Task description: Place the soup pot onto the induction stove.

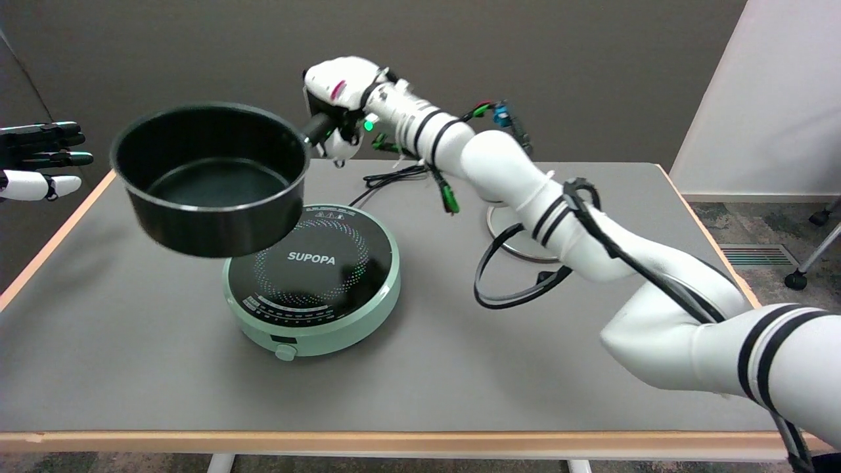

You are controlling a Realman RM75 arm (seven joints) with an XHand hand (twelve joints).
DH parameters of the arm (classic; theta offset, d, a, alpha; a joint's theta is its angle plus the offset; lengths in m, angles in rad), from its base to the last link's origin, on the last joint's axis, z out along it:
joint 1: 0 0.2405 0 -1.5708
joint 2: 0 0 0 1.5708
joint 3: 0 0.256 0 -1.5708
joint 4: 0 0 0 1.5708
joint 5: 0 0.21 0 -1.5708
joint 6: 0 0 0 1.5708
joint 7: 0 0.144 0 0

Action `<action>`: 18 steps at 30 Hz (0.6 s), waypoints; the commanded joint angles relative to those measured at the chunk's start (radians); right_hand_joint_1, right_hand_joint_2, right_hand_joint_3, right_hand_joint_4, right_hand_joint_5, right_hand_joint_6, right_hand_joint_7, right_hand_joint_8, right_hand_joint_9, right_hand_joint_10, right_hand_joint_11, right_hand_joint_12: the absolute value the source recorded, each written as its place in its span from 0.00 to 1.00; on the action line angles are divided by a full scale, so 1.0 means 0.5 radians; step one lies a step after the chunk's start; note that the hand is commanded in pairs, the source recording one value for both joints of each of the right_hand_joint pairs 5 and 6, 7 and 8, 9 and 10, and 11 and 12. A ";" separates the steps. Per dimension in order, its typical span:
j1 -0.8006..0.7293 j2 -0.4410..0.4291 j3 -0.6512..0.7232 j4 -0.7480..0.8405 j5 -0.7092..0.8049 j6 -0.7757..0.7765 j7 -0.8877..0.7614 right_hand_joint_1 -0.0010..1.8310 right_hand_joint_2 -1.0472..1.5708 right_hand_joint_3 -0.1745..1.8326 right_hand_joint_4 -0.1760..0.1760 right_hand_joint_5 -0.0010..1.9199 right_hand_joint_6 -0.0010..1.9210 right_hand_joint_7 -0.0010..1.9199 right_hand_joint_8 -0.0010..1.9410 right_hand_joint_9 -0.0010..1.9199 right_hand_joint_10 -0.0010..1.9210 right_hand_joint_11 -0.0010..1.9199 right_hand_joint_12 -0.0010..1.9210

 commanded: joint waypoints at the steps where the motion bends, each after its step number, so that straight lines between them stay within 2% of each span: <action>1: 0.121 -0.336 -0.203 -0.536 0.011 -0.021 -0.015 0.54 0.84 0.64 0.35 1.00 0.99 1.00 0.98 1.00 0.99 1.00 0.99; 10: 0.118 -0.328 -0.156 -0.608 -0.081 -0.005 -0.018 0.55 0.84 0.65 0.36 1.00 1.00 1.00 0.99 1.00 1.00 1.00 1.00; 18: 0.086 -0.194 -0.151 -0.467 -0.089 0.010 -0.018 0.55 0.83 0.65 0.36 1.00 1.00 1.00 0.99 1.00 1.00 1.00 1.00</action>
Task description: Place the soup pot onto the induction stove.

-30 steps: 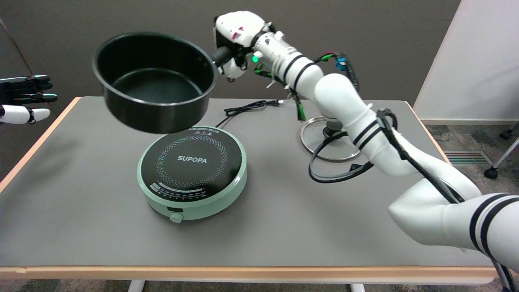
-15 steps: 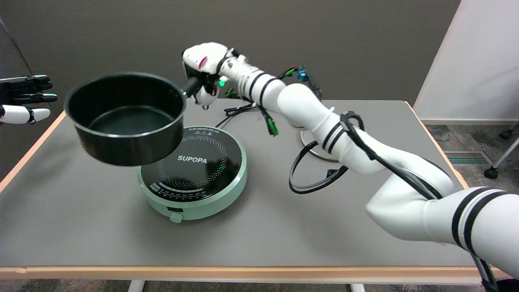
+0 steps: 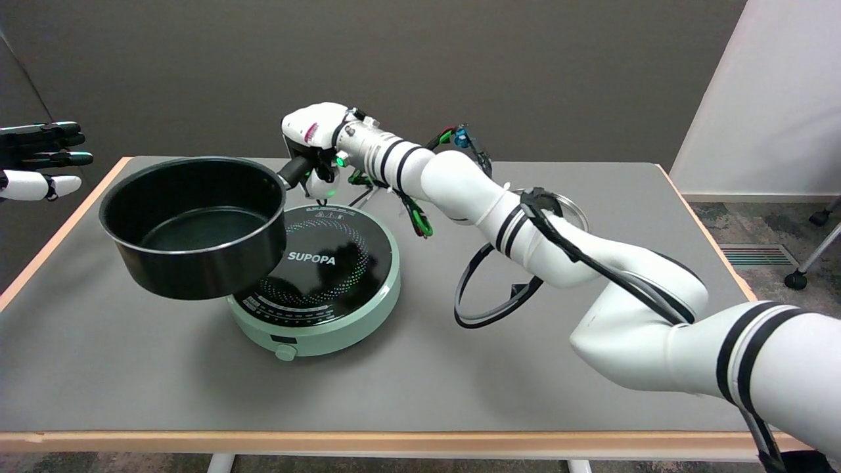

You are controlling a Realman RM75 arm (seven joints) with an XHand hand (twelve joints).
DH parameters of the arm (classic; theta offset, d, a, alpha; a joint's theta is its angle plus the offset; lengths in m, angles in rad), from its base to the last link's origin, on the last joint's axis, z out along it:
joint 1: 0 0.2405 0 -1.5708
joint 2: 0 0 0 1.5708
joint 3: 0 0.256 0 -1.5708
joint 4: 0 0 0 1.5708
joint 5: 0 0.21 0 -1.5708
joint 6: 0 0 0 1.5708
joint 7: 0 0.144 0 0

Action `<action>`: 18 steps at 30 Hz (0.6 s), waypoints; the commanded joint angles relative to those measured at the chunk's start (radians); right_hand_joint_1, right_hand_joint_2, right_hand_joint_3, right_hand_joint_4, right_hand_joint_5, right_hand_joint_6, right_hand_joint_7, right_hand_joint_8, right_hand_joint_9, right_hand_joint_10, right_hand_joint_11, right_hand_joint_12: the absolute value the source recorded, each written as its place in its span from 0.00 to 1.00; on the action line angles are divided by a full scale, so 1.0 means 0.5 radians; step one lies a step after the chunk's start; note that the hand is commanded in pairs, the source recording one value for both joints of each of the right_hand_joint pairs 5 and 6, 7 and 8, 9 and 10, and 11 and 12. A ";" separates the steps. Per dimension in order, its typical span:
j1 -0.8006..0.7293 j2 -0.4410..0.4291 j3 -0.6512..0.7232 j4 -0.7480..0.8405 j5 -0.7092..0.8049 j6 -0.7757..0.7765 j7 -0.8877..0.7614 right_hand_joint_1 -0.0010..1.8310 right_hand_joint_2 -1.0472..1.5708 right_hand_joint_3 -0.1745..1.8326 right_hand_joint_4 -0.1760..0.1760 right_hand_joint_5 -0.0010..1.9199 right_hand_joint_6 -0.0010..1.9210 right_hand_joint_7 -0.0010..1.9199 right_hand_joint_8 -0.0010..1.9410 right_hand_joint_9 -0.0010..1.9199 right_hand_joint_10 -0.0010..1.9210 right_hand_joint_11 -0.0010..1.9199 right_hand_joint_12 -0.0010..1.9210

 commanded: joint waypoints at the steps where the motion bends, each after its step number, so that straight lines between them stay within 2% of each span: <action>1: -0.007 0.075 -0.017 -0.016 -0.062 0.023 -0.005 0.55 0.83 0.65 0.36 1.00 1.00 1.00 0.99 1.00 1.00 1.00 1.00; 10: -0.080 0.219 0.027 0.097 -0.063 0.027 -0.005 0.55 0.83 0.65 0.36 1.00 1.00 1.00 0.98 1.00 1.00 1.00 1.00; 18: -0.286 0.218 0.280 0.222 -0.213 0.128 -0.036 0.56 0.82 0.66 0.34 0.98 0.98 0.98 0.97 0.98 0.98 0.98 0.98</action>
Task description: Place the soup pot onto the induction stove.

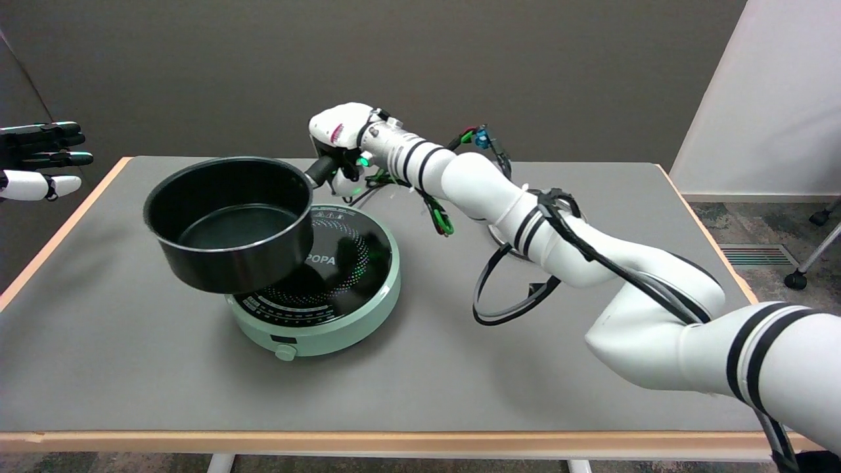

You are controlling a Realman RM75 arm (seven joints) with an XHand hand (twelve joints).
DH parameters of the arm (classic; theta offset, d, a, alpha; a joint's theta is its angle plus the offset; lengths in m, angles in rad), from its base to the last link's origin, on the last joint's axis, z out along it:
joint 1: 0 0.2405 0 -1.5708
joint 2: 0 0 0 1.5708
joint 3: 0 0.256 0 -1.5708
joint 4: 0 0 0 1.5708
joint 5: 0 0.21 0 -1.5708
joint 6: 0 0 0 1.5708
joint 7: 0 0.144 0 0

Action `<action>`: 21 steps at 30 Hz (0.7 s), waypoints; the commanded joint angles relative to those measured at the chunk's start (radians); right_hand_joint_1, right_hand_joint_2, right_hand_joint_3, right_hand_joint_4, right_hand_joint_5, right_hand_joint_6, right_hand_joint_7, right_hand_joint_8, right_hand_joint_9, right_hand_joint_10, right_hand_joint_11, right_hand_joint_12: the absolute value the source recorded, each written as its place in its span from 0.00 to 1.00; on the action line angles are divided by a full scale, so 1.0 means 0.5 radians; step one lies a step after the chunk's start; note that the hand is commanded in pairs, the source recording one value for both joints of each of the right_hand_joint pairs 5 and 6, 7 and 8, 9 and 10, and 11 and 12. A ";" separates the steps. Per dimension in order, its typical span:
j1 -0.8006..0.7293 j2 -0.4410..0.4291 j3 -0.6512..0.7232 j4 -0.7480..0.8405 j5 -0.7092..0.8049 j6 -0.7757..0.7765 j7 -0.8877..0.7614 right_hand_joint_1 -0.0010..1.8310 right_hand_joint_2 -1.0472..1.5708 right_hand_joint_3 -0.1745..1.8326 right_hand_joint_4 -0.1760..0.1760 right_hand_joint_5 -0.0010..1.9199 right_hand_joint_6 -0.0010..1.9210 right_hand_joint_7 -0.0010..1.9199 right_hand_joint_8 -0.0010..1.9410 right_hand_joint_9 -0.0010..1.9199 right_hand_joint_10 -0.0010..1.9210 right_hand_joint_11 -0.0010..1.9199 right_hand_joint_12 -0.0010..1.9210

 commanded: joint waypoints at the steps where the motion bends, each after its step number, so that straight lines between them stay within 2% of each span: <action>1: -0.267 0.090 0.308 0.199 -0.161 0.125 -0.070 0.56 0.81 0.66 0.33 0.98 0.98 0.98 0.97 0.98 0.98 0.98 0.98; 8: -0.454 -0.006 0.654 0.377 -0.164 0.288 -0.284 0.58 0.79 0.67 0.31 0.96 0.96 0.96 0.95 0.96 0.96 0.96 0.96; 12: -0.513 -0.042 0.676 0.513 -0.166 0.401 -0.349 0.59 0.78 0.69 0.30 0.96 0.96 0.96 0.95 0.96 0.96 0.96 0.96; 21: -0.618 -0.196 0.665 0.675 -0.166 0.440 -0.537 0.60 0.77 0.70 0.29 0.95 0.95 0.95 0.94 0.95 0.95 0.95 0.95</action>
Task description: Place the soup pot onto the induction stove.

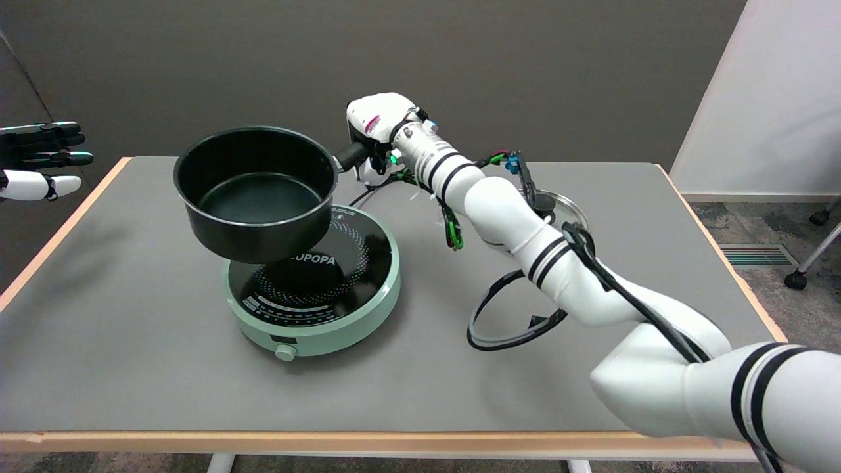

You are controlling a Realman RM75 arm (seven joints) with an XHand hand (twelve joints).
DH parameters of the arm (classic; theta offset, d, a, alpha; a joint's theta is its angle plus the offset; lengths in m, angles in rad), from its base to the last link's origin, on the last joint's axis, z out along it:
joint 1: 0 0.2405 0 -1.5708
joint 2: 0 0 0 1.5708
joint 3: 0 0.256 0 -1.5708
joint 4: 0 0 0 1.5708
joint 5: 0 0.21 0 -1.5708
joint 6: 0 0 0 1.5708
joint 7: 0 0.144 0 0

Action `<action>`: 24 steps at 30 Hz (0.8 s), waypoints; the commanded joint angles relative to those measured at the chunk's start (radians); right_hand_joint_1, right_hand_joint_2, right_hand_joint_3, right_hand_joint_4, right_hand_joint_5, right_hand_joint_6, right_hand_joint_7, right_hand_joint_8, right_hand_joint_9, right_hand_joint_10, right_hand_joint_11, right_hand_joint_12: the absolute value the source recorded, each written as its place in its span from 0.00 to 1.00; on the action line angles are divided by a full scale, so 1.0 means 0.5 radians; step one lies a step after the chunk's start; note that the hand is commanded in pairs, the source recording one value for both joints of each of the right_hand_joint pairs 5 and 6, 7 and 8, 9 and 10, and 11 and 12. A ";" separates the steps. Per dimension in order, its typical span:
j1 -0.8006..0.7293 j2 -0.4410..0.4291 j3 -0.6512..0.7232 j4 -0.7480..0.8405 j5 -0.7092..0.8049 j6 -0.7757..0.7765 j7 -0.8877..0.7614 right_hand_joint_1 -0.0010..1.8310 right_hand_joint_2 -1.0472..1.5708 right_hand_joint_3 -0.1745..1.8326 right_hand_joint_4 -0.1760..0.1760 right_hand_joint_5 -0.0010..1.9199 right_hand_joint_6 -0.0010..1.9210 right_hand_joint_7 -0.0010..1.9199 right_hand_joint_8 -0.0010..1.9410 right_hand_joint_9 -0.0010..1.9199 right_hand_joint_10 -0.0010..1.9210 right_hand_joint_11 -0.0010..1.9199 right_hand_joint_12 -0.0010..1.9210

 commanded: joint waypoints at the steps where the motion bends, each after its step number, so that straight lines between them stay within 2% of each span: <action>1: -0.281 -0.221 0.202 0.355 -0.042 0.198 -0.342 0.61 0.77 0.70 0.28 0.95 0.95 0.95 0.94 0.95 0.95 0.95 0.95; 15: -0.431 -0.424 0.132 0.538 -0.033 0.330 -0.574 0.62 0.75 0.72 0.26 0.93 0.93 0.93 0.92 0.93 0.93 0.93 0.93; 20: -0.440 -0.501 0.157 0.457 0.017 0.472 -0.635 0.62 0.75 0.72 0.25 0.93 0.93 0.93 0.92 0.93 0.93 0.93 0.93; 24: -0.372 -0.545 0.162 0.293 0.275 0.650 -0.736 0.62 0.75 0.73 0.24 0.93 0.93 0.93 0.92 0.93 0.93 0.93 0.93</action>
